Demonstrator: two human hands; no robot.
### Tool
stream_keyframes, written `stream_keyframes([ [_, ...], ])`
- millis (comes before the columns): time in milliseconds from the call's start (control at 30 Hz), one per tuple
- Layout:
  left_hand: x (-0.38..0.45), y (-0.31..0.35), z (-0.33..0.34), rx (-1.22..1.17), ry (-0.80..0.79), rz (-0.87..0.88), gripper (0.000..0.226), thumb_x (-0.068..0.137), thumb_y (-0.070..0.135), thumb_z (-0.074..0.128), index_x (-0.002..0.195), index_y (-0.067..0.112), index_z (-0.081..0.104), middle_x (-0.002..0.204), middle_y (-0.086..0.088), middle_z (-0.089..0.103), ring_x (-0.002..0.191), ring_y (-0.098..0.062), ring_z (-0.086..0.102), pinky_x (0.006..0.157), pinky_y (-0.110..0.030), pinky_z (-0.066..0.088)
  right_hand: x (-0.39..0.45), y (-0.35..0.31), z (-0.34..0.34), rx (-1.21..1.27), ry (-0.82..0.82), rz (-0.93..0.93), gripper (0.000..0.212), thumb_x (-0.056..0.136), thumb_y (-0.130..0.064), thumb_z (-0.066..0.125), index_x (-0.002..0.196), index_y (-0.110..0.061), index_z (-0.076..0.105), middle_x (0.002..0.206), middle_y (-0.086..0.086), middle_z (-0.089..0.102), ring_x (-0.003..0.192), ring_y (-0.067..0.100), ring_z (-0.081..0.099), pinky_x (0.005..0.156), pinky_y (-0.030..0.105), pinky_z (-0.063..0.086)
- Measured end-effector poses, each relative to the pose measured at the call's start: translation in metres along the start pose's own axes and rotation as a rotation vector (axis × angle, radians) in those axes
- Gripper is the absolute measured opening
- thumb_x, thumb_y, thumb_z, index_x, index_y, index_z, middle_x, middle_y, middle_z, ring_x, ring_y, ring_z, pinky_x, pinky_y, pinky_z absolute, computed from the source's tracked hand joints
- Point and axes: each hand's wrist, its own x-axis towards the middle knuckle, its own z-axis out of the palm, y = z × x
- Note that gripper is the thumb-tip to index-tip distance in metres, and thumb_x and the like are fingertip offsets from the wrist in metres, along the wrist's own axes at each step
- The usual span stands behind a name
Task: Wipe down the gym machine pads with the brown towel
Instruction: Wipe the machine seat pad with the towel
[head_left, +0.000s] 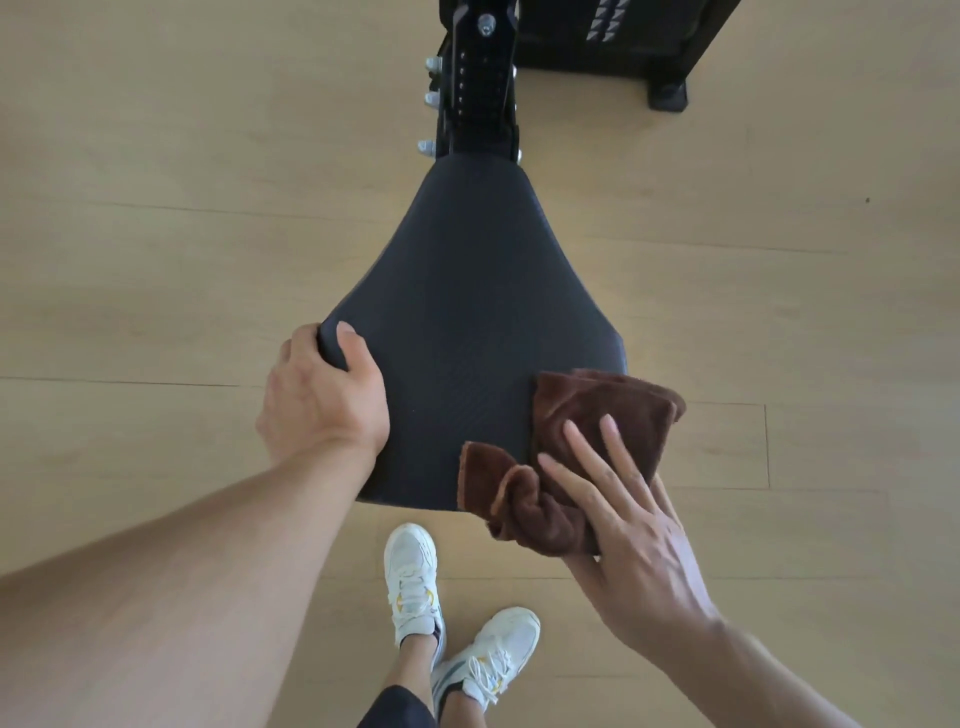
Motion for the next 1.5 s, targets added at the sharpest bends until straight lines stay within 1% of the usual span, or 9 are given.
stream_keyframes([
  [233,-0.001,0.000,0.000,0.012,0.013,0.010,0.047,0.100,0.050,0.030,0.121,0.018,0.058,0.122,-0.007,0.066,0.112,-0.037,0.059,0.088,-0.045,0.042,0.044,-0.020,-0.004,-0.226,-0.131,-0.156,0.081,0.093,-0.074,0.047,0.155,-0.022,0.042,0.167,0.003,0.029,0.157,0.026,0.017,0.118,0.058,0.029],
  [467,0.000,0.002,0.001,0.046,0.037,-0.007,0.049,0.099,0.052,0.030,0.120,0.019,0.059,0.124,-0.008,0.066,0.117,-0.038,0.058,0.094,-0.047,0.042,0.077,-0.010,-0.011,-0.187,-0.295,-0.414,0.089,0.087,-0.080,0.050,0.159,-0.031,0.030,0.169,-0.003,0.020,0.158,0.020,0.006,0.126,0.051,0.013],
  [567,-0.001,0.003,0.001,0.041,0.042,0.001,0.049,0.099,0.051,0.030,0.121,0.018,0.059,0.125,-0.008,0.065,0.118,-0.037,0.057,0.095,-0.047,0.041,0.083,-0.008,-0.027,0.105,-0.411,-0.292,0.098,0.079,-0.086,0.044,0.160,-0.039,0.017,0.168,-0.014,0.015,0.156,0.004,-0.003,0.128,0.035,0.000],
  [667,-0.001,0.003,0.000,0.044,0.029,0.000,0.049,0.099,0.052,0.029,0.122,0.020,0.058,0.126,-0.008,0.064,0.118,-0.037,0.057,0.096,-0.047,0.041,0.084,-0.013,-0.032,0.534,-0.229,-0.005,0.066,0.098,-0.059,0.050,0.157,-0.037,0.032,0.157,-0.026,0.032,0.148,-0.011,0.019,0.125,0.026,0.016],
  [867,-0.001,0.002,0.000,0.034,0.064,0.025,0.048,0.099,0.051,0.032,0.121,0.019,0.060,0.125,-0.009,0.066,0.116,-0.038,0.058,0.094,-0.046,0.042,0.067,-0.045,0.009,-0.077,0.123,0.172,0.063,0.096,-0.066,0.043,0.150,-0.032,0.049,0.164,-0.001,0.035,0.158,0.023,0.010,0.127,0.051,0.001],
  [1067,-0.003,0.000,-0.002,-0.040,0.046,0.061,0.049,0.099,0.050,0.033,0.137,0.024,0.050,0.135,-0.002,0.063,0.122,-0.034,0.057,0.097,-0.047,0.041,0.045,-0.047,0.000,-0.199,-0.206,0.055,0.114,0.076,-0.087,0.051,0.163,-0.034,0.001,0.172,-0.007,-0.008,0.156,0.017,-0.020,0.127,0.045,-0.006],
  [1167,-0.004,-0.002,-0.001,-0.054,0.036,0.092,0.050,0.100,0.049,0.034,0.142,0.025,0.045,0.138,-0.001,0.061,0.124,-0.032,0.057,0.097,-0.045,0.041,0.041,-0.040,-0.001,-0.314,-0.259,-0.033,0.129,0.068,-0.076,0.072,0.163,-0.029,-0.003,0.172,-0.003,-0.009,0.156,0.021,-0.018,0.126,0.044,-0.003],
  [1367,-0.002,-0.008,-0.002,-0.176,-0.052,0.075,0.051,0.099,0.049,0.036,0.144,0.027,0.043,0.140,-0.001,0.060,0.127,-0.032,0.055,0.103,-0.044,0.041,0.039,-0.042,0.015,-0.364,-0.120,-0.028,0.097,0.088,-0.060,0.062,0.164,-0.027,0.012,0.172,-0.003,0.009,0.159,0.024,0.000,0.126,0.047,0.012],
  [1500,0.013,-0.018,-0.008,-0.350,-0.340,0.073,0.056,0.103,0.048,0.033,0.156,0.034,0.028,0.154,0.001,0.047,0.138,-0.029,0.046,0.115,-0.043,0.034,0.041,-0.044,0.015,-0.390,-0.117,-0.096,0.088,0.092,-0.056,0.053,0.163,-0.022,0.015,0.171,-0.001,0.012,0.158,0.024,0.003,0.126,0.049,0.017],
])
